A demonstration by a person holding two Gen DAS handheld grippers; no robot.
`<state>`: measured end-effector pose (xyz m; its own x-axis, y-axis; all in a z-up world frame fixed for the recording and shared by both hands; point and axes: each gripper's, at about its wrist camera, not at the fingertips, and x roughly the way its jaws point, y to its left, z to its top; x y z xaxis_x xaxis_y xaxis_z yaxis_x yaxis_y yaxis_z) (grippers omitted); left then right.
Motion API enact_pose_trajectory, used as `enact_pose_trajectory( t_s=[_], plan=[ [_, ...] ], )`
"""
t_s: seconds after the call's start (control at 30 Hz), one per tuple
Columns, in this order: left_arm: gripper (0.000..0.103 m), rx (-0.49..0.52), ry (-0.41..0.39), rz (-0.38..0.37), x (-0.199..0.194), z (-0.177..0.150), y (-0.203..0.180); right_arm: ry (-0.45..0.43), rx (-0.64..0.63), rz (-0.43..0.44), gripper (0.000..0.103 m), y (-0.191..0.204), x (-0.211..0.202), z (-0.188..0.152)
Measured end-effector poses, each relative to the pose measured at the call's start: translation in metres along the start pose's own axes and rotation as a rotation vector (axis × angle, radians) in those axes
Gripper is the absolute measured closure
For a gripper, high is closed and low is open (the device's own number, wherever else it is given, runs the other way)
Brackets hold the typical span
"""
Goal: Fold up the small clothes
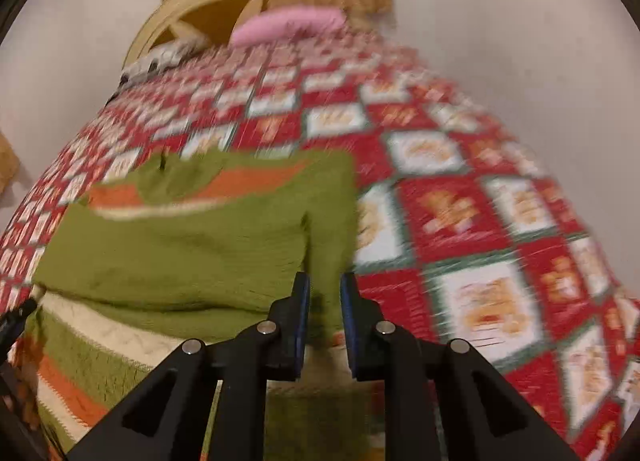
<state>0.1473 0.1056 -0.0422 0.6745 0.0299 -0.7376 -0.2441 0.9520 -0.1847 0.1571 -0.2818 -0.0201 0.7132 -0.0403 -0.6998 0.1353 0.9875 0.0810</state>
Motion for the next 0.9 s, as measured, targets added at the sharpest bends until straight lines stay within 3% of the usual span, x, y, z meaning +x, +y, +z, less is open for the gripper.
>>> enact_pose_trajectory(
  t_s=[0.1,0.2,0.23,0.33,0.47,0.57,0.9],
  plan=[
    [0.012,0.104,-0.054,0.024,-0.015,0.005,-0.018,-0.065,0.019,0.030,0.087,0.001,-0.017,0.010],
    [0.010,0.130,-0.102,0.014,-0.023,0.023,-0.035,-0.049,-0.061,0.087,0.087,0.029,-0.007,0.018],
    [0.004,0.148,-0.114,0.021,-0.022,0.032,-0.044,-0.043,-0.094,0.098,0.087,0.040,0.000,0.018],
    [0.003,0.212,-0.136,0.116,-0.004,0.050,-0.066,-0.003,-0.128,0.092,0.087,0.062,0.030,0.018],
    [0.003,0.241,-0.043,0.179,0.037,0.052,-0.070,0.105,-0.082,0.092,0.087,0.060,0.072,0.008],
    [0.002,0.244,0.027,0.206,0.062,0.042,-0.066,0.103,-0.061,0.111,0.087,0.055,0.072,0.010],
    [0.000,0.231,0.030,0.169,0.056,0.035,-0.064,0.096,-0.079,0.099,0.085,0.057,0.066,0.009]
  ],
)
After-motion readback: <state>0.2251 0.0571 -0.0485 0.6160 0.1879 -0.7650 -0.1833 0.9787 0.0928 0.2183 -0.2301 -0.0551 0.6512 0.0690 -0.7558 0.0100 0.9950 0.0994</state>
